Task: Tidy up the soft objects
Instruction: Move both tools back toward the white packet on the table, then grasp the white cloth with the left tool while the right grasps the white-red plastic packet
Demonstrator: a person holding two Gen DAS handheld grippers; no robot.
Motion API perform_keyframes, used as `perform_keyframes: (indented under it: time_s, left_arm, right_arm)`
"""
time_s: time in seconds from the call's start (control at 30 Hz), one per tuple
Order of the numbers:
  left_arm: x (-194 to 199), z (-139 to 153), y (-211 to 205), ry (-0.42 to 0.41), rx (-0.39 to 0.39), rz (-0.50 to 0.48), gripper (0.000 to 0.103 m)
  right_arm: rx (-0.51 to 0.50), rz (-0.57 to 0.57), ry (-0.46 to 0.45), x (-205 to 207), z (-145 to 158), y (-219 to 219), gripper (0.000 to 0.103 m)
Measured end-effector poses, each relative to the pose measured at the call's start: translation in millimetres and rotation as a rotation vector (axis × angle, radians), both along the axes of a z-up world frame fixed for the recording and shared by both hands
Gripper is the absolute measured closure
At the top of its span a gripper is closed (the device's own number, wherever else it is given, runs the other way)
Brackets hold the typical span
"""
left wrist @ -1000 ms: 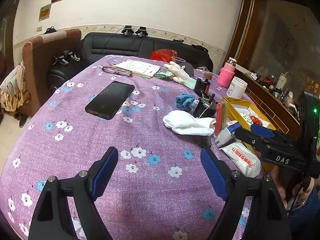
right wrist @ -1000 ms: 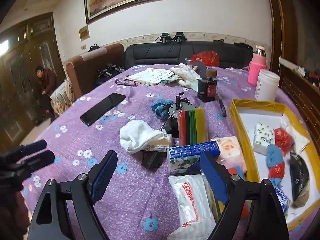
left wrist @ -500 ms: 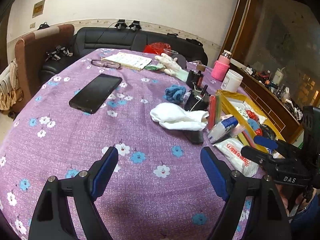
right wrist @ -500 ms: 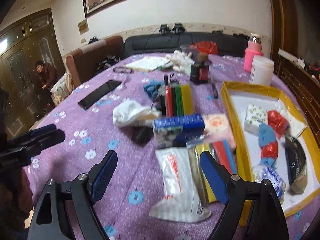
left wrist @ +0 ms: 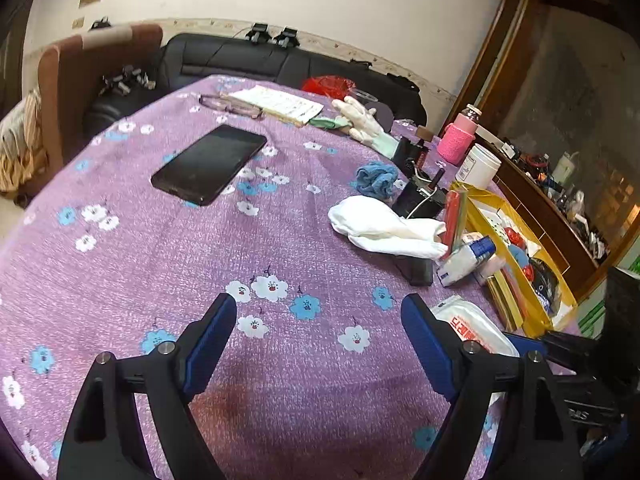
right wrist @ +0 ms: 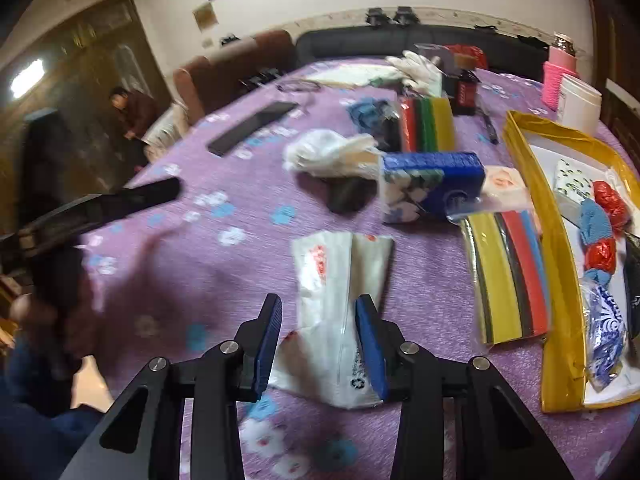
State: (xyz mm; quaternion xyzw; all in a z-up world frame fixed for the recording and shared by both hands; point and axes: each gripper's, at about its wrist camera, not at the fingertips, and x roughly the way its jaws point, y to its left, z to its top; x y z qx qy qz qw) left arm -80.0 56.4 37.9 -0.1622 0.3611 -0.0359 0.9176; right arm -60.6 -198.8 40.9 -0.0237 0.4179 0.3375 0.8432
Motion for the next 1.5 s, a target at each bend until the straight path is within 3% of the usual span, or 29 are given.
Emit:
perform_keyframes:
  time_s: [0.13,0.37,0.4,0.43,0.47,0.57,0.67,0.77,0.83,0.93,0.97,1.07,1.23,1.4,1.5]
  left_arm:
    - [9.2,-1.8,-2.5,0.019,-0.027,-0.013,0.019]
    - [26.4,2.5,-17.4,0.049,-0.015,-0.038,0.019]
    - [32.1,4.5,-21.5,0.058,-0.005,-0.047,0.019]
    - [36.5,6.0,-23.9,0.068,-0.001,-0.052,0.017]
    - [40.0,7.2,-25.5,0.076,-0.001,-0.053,0.014]
    - [60.3,11.6,-31.7,0.112,-0.053,-0.055,0.013]
    - [87.1,12.7,-34.6,0.158,-0.149,-0.043,0.013]
    - [118.4,6.1,-44.0,0.222,-0.163,-0.015,0.013]
    - [132.9,0.5,-50.1,0.244,-0.12,0.001,0.02]
    - [149.1,-11.2,-58.4,0.272,-0.051,-0.016,0.045]
    - [150.8,-16.2,-59.4,0.279,-0.035,-0.017,0.072]
    - [145.7,-18.3,-52.7,0.247,-0.053,-0.016,0.092]
    - [109.4,-3.5,-30.9,0.179,-0.102,-0.043,0.092]
    - [47.6,4.4,-12.5,0.142,-0.005,-0.014,0.092]
    - [30.3,-1.4,-1.3,0.148,0.017,0.003,0.092]
  right_arm:
    - [-0.026,-0.048,-0.042,1.0,2.2,-11.7,0.058]
    - [-0.071,-0.034,-0.007,13.4,-6.7,3.2,0.048]
    - [-0.089,-0.032,0.0,15.0,-10.4,7.0,0.049]
    - [-0.098,-0.031,0.005,16.3,-13.8,10.7,0.061]
    - [-0.094,-0.031,-0.002,16.6,-15.2,10.8,0.062]
    - [-0.054,-0.037,-0.045,14.2,-14.7,5.8,0.064]
    - [0.057,-0.058,-0.043,18.1,-10.4,-11.0,0.064]
    - [0.119,-0.065,-0.033,19.3,-8.4,-19.7,0.064]
    - [0.154,-0.056,-0.036,18.7,-6.4,-23.5,0.064]
    - [0.185,-0.053,-0.031,19.7,-5.5,-26.7,0.064]
    - [0.194,-0.05,-0.028,20.2,-5.4,-28.1,0.064]
    - [0.211,-0.048,-0.024,21.1,-4.8,-29.2,0.064]
    - [0.215,-0.047,-0.025,22.0,-5.4,-28.1,0.064]
    - [0.195,-0.046,-0.022,20.9,-6.2,-25.9,0.064]
    - [0.156,-0.033,-0.018,21.7,-7.5,-18.5,0.064]
